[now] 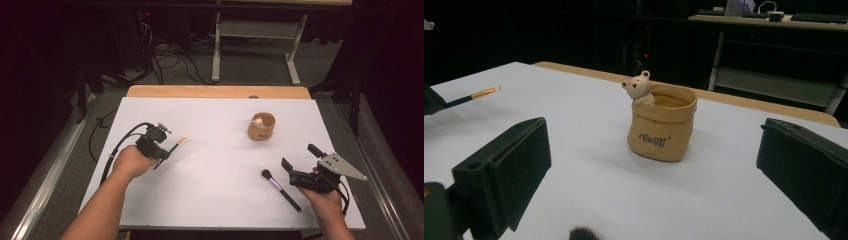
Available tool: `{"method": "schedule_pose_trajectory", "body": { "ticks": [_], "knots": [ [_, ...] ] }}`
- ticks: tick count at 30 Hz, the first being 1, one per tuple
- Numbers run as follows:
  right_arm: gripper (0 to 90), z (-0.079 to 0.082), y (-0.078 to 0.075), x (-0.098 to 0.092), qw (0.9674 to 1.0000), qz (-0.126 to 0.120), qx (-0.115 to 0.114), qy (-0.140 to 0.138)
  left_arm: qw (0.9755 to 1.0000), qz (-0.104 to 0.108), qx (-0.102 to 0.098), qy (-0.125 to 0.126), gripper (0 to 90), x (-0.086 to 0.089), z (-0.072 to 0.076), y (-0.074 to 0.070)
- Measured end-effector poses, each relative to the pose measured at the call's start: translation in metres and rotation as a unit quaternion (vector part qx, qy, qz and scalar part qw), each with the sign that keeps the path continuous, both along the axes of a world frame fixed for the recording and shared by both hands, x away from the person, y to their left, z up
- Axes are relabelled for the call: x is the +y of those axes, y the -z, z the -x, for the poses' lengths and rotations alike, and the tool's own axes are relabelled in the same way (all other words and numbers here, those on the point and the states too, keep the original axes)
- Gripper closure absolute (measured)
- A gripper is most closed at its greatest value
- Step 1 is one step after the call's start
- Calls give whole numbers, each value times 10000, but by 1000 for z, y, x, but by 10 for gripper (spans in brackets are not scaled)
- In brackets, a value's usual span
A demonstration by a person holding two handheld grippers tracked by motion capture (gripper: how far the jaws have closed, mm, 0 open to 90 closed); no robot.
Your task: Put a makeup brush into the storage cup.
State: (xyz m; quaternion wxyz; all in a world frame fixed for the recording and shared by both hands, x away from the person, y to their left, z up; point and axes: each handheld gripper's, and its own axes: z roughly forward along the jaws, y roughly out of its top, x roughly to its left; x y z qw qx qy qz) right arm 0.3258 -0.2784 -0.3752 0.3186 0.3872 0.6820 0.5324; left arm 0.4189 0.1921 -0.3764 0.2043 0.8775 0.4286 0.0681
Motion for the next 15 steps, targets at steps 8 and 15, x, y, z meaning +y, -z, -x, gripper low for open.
{"method": "schedule_pose_trajectory", "body": {
  "ticks": [8,15],
  "knots": [
    [25,0,0,-1,10000,-3,6,2,9977,557,-336,-191,839,9,3,1],
    [25,0,0,0,10000,-3,15,-2,9930,899,-672,-358,839,14,9,3]
  ]
}}
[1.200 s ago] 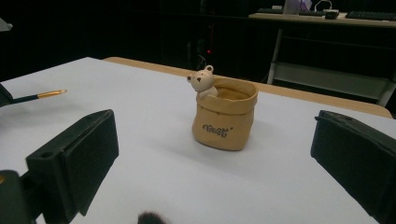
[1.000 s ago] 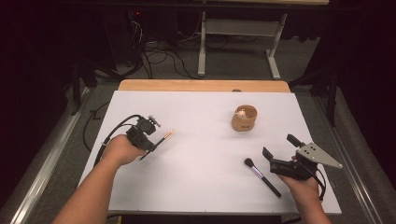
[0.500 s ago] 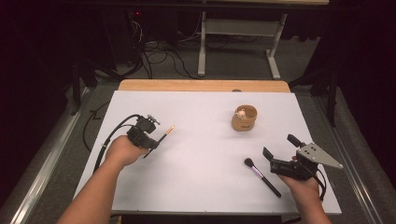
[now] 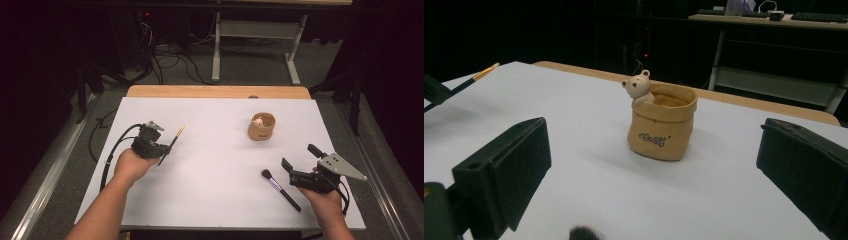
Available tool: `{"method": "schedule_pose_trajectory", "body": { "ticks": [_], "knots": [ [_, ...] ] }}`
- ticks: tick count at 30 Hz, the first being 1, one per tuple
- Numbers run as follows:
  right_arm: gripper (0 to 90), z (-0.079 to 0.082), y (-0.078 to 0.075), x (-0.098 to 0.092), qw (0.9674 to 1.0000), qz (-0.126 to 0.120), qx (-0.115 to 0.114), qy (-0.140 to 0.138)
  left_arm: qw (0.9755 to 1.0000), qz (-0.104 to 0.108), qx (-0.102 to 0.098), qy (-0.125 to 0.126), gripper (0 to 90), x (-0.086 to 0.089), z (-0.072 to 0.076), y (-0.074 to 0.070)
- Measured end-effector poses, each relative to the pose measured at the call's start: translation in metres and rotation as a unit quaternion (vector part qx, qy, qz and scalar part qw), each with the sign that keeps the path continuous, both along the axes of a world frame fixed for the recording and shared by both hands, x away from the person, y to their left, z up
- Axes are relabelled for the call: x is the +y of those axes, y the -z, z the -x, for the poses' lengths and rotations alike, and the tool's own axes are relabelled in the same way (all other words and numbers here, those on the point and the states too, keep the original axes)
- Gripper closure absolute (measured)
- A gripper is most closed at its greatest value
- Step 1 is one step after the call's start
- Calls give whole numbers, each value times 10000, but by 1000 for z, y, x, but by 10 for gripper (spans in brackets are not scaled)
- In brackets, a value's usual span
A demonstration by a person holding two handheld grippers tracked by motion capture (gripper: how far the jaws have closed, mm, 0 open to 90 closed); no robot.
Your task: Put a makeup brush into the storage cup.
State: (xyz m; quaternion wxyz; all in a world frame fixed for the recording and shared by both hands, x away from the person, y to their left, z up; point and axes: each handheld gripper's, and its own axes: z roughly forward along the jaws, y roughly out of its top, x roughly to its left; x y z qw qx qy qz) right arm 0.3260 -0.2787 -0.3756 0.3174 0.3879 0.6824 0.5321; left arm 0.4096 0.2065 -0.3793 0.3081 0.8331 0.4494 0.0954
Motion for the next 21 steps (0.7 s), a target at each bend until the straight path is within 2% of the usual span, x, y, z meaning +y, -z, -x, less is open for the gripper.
{"method": "schedule_pose_trajectory", "body": {
  "ticks": [2,4,6,9,14,19,21],
  "knots": [
    [25,0,0,0,10000,7,-6,-5,9996,227,-112,-81,839,2,2,0],
    [25,0,0,0,10000,4,-9,-2,9993,284,-206,-104,839,3,4,1],
    [25,0,0,0,10000,9,-15,-5,9982,460,-327,-185,839,5,6,4],
    [26,0,0,0,10000,9,-11,0,9971,580,-426,-241,839,7,8,9],
    [25,0,0,-1,10000,7,-8,12,9935,866,-650,-337,839,10,13,14],
    [25,0,0,0,10000,33,-26,-4,9906,983,-858,-418,839,11,18,16],
    [25,0,0,1,10000,30,-24,-7,9894,1057,-876,-467,839,13,19,17]
  ]
}}
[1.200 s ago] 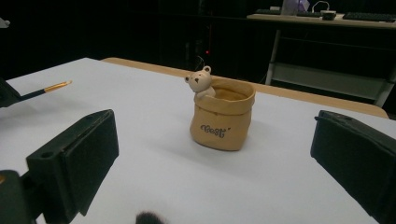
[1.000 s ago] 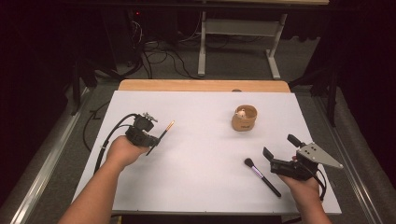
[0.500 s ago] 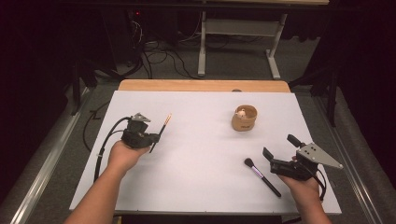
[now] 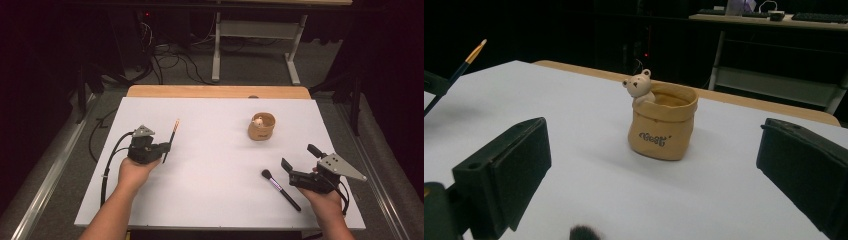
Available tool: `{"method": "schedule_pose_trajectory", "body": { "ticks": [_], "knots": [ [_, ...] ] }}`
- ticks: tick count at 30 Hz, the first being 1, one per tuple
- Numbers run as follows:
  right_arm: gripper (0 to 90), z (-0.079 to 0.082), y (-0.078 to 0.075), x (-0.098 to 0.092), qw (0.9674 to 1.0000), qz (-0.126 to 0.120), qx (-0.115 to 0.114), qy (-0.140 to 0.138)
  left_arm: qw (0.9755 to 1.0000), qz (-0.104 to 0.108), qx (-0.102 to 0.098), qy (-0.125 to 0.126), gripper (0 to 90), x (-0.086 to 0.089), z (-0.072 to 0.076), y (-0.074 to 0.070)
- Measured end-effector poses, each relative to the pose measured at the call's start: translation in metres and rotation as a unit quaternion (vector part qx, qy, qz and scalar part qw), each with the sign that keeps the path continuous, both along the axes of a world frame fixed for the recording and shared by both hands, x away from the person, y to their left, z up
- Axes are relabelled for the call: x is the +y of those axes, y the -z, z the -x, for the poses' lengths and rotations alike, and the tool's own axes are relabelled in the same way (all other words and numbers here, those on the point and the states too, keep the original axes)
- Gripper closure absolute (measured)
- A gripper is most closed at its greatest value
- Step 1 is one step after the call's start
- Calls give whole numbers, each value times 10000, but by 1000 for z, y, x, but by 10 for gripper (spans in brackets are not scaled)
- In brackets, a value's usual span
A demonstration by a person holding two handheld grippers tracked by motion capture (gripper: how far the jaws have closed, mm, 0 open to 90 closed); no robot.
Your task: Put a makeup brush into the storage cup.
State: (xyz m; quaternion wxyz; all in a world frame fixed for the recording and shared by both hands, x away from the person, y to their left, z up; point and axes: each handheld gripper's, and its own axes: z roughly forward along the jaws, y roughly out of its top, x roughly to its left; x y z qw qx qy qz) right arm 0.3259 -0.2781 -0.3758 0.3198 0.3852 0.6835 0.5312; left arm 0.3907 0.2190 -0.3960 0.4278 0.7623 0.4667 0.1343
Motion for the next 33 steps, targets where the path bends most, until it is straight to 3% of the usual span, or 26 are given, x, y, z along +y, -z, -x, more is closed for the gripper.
{"method": "schedule_pose_trajectory", "body": {
  "ticks": [14,24,27,33],
  "knots": [
    [26,0,0,-1,10000,-1,-10,-7,9990,282,-316,-151,839,2,8,12],
    [25,1,0,0,10000,52,-20,9,9964,455,-710,-129,839,1,16,16],
    [25,0,1,1,10000,62,-10,13,9951,520,-806,-228,840,2,18,16],
    [25,0,2,3,9999,106,34,-11,9938,621,-876,-279,839,5,22,20]
  ]
}}
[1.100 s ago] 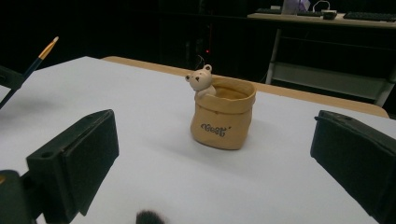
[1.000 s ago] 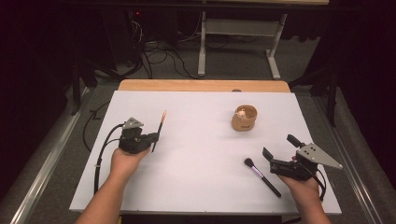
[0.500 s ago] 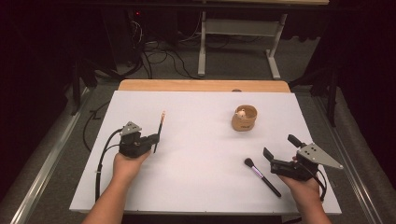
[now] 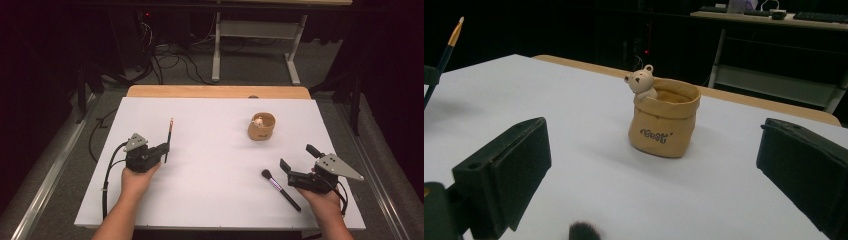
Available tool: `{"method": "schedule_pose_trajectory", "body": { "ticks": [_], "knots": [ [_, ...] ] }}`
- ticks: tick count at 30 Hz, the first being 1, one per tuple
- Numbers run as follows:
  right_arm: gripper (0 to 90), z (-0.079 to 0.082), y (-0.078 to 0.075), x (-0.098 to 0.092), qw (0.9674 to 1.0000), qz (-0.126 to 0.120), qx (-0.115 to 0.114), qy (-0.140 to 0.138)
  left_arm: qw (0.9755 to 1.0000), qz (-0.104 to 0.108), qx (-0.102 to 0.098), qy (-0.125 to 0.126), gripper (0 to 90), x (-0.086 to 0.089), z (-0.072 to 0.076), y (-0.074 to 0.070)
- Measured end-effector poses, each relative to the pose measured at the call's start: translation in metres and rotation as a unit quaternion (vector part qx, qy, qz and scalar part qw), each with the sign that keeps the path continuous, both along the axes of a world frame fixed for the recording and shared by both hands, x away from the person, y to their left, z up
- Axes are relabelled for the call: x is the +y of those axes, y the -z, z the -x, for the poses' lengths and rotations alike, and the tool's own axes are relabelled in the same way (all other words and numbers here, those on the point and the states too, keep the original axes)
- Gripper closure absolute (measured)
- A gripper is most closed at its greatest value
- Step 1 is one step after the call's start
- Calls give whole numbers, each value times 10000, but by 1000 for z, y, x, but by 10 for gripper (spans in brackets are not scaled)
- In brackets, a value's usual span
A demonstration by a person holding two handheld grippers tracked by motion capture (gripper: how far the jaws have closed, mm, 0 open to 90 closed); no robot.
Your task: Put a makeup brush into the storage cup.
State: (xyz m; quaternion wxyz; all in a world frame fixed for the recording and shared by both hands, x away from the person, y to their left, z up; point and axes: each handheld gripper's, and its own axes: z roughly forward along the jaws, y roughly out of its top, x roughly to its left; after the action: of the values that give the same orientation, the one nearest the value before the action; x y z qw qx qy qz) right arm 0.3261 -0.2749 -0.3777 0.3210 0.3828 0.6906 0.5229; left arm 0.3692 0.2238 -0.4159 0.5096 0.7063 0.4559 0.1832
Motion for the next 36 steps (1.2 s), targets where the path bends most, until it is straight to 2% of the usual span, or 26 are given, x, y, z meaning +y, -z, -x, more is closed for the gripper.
{"method": "schedule_pose_trajectory", "body": {
  "ticks": [17,36],
  "knots": [
    [25,-1,2,1,10000,7,29,-21,9993,61,-380,-13,839,-3,8,-1],
    [25,-2,4,2,10000,13,64,-49,9970,171,-722,238,839,-16,20,-10]
  ]
}}
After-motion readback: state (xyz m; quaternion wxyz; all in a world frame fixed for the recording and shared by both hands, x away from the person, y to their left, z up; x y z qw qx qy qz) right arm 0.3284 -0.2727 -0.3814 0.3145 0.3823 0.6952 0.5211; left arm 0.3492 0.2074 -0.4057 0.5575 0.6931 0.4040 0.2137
